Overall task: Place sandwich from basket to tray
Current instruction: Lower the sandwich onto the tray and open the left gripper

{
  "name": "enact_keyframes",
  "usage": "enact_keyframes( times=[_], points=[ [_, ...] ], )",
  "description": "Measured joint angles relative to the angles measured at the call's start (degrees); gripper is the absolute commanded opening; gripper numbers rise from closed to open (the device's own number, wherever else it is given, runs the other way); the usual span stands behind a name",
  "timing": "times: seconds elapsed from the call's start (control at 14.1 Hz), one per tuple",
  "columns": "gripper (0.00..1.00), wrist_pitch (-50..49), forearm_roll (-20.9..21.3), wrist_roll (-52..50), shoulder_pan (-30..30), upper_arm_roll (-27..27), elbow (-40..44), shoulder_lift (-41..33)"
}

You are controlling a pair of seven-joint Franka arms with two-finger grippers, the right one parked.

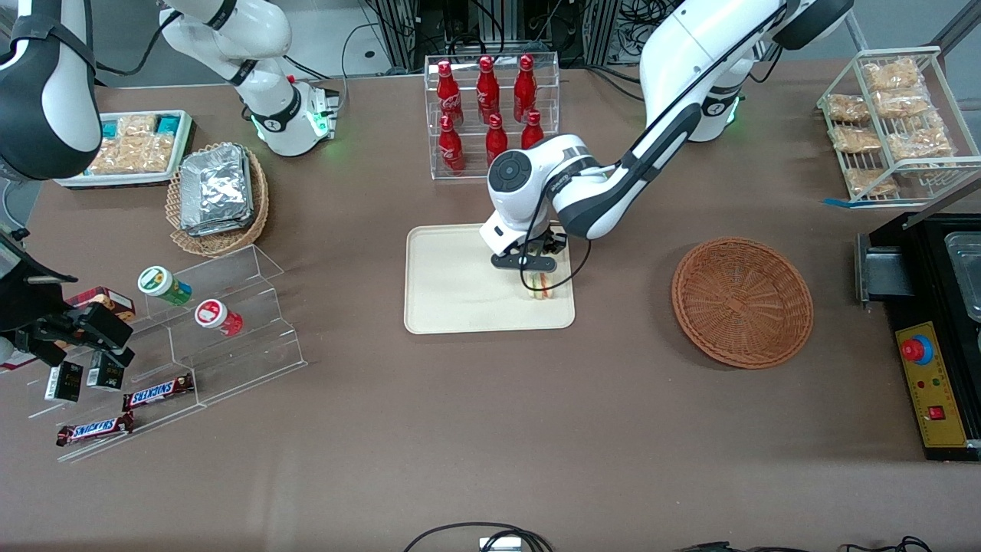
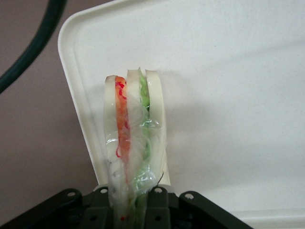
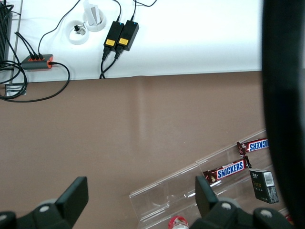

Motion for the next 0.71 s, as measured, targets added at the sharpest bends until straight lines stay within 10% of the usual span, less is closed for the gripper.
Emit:
enact_keyframes(
  times=[0.43, 0.71],
  points=[
    [0.84, 0.2, 1.7, 0.0, -0.6, 0.0, 0.0, 1.1],
    [0.99, 0.1, 2.3, -0.7, -0.8, 0.1, 0.4, 1.2]
  ],
)
